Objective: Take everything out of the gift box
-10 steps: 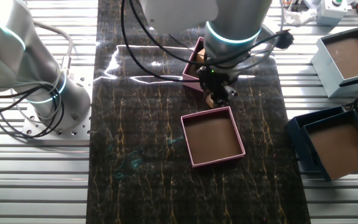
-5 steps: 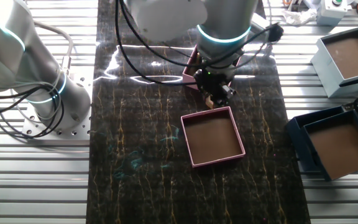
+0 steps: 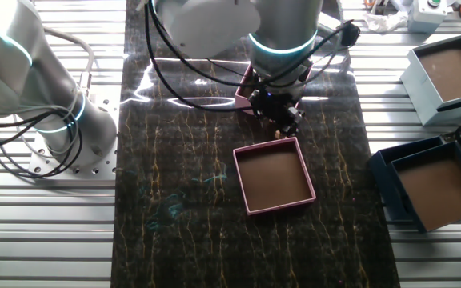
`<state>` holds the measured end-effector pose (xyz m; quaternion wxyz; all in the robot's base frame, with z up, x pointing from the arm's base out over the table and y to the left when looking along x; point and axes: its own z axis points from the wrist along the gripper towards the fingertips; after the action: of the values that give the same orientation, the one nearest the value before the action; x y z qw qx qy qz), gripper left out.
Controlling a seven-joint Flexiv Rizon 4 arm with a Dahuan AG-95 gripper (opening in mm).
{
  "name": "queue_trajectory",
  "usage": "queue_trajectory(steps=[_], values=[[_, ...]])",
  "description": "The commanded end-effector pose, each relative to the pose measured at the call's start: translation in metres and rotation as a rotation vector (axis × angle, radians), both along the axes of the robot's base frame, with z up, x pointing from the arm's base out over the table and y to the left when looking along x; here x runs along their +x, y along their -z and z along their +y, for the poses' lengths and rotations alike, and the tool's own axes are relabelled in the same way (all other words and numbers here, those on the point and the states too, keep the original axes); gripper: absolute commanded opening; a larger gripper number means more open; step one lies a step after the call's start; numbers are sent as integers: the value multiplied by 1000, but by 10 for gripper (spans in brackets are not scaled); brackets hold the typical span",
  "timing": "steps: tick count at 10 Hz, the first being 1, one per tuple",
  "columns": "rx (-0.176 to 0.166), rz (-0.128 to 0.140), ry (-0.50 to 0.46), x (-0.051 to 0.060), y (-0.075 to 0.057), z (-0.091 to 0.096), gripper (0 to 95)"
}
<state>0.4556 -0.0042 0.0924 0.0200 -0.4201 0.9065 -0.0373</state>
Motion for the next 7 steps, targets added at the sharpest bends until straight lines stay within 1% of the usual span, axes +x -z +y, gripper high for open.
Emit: queue_trajectory(steps=[1,2,4,6,7], values=[[82,125,314,-4,-25,45,380],[94,129,340,-4,-26,63,570],[99,130,364,1,-25,89,570],[100,124,398,6,-17,115,570],[102,122,409,8,-12,125,570]])
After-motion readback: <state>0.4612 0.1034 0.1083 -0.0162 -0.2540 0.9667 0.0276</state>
